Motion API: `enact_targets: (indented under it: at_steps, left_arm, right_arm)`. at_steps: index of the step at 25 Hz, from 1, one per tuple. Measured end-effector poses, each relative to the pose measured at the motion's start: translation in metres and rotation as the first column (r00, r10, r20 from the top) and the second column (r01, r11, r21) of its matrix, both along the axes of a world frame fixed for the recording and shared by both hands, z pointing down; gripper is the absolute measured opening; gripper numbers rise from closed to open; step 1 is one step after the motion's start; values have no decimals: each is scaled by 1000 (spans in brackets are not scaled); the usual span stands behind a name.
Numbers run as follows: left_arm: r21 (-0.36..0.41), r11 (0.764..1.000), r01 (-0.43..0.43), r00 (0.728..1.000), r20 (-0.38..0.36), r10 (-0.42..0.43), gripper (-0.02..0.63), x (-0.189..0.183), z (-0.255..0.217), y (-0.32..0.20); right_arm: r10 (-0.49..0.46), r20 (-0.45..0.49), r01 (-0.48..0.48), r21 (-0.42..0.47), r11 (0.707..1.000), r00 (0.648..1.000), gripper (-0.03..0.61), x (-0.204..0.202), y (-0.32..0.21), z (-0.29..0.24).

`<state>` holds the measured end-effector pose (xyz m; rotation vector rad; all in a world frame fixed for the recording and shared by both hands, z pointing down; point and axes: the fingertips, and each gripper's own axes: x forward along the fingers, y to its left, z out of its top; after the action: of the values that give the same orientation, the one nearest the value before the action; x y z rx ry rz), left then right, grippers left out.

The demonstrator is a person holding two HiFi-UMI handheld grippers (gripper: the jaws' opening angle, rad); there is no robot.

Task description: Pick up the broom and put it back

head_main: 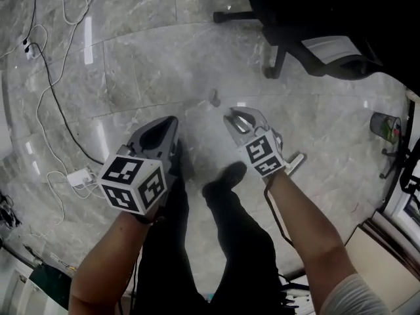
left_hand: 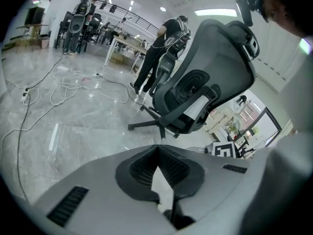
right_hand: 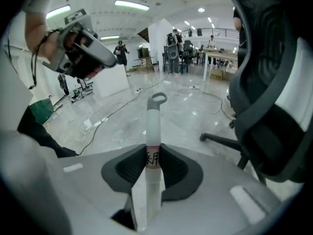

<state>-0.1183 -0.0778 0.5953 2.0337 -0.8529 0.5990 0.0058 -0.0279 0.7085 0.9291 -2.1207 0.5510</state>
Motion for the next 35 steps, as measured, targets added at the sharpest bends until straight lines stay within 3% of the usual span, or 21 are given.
enact_targets:
  at_steps: [4,9,13,17,21,26,31,35]
  left_arm:
    - [89,995,-47,999,4,47,6,33,-79,0]
    - [113,988,-107,994,-2,108,6,74,-161,29]
    - [148,977,-155,987,-7,158,6,101,-222,41]
    - [127,972,-197,979,-25,202,6,122,-275,70]
    - [115,956,-269,961,-41,275,6,145,-322,107]
    - [153,933,-326,941,-39,335,6,155,-374,120]
    - [185,919,-347,933,-32,358,6,148,-408,127]
    - [197,924,-327,940,-30,339,6,134,-421,122]
  right_arm:
    - [39,33,-43,115,992,999,86,35,19,-111]
    - [118,61,-128,197,972,991,84,77,64,-214]
    - [211,72,-223,275,935,975,84,110,78,-281]
    - [326,107,-343,302,889,939,84,147,99,-343]
    - [445,130,-463,312,830,886,84,184,118,-388]
    - [596,176,-619,302,725,783,86,216,123,-425]
    - [712,190,-733,267,625,676,87,239,114,-437]
    - [772,203,-796,228,560,602,87,254,90,-438]
